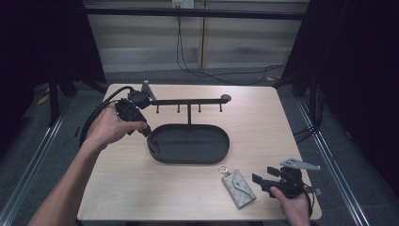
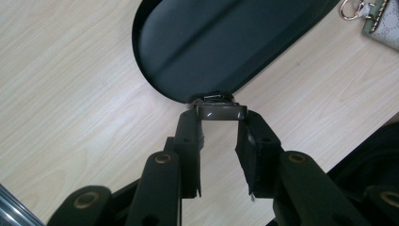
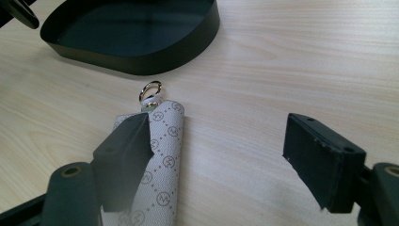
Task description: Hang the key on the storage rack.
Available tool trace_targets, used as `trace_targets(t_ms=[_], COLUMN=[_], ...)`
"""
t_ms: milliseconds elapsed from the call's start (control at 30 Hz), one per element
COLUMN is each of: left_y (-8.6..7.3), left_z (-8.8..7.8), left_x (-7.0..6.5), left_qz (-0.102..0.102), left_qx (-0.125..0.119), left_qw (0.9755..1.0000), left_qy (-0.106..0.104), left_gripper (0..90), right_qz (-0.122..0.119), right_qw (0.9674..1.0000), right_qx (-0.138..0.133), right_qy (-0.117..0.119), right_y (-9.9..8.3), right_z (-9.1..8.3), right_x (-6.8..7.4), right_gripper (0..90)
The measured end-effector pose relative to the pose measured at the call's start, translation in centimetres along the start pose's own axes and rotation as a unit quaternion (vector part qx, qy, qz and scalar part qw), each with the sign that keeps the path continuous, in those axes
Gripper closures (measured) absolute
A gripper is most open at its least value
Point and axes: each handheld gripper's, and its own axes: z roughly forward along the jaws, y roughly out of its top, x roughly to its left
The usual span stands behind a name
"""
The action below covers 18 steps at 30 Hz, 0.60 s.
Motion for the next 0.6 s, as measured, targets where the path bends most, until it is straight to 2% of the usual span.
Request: trace_targets(t_ms=[300, 367, 400, 600], left_y=[1.2, 1.5, 1.7, 2.6], left_z=[-0.2, -0.3, -0.4, -0.4], left_x=[0.5, 0.6, 0.6, 0.9], left_qz=[-0.011, -0.012, -0.013, -0.021], left_qx=[0.013, 0.016, 0.016, 0.018], left_qw=[0.9997, 0.9998, 0.9997, 0.9996], left_qy=[0.014, 0.009, 0.013, 0.011], left_gripper=[70.8, 70.8, 70.8, 70.8], right_qz=[-0.001, -0.001, -0.001, -0.002], right_qw=[1.0000, 1.0000, 1.0000, 1.0000], right_qx=[0.000, 0.000, 0.000, 0.000], right_qy=[0.002, 0.002, 0.002, 0.005], right_y=[0.0, 0.0, 0.0, 0.0], right_z=[0.0, 0.0, 0.0, 0.0], right_x=[0.0, 0.0, 0.0, 0.0], right_gripper=[23.6, 23.6, 23.6, 23.6])
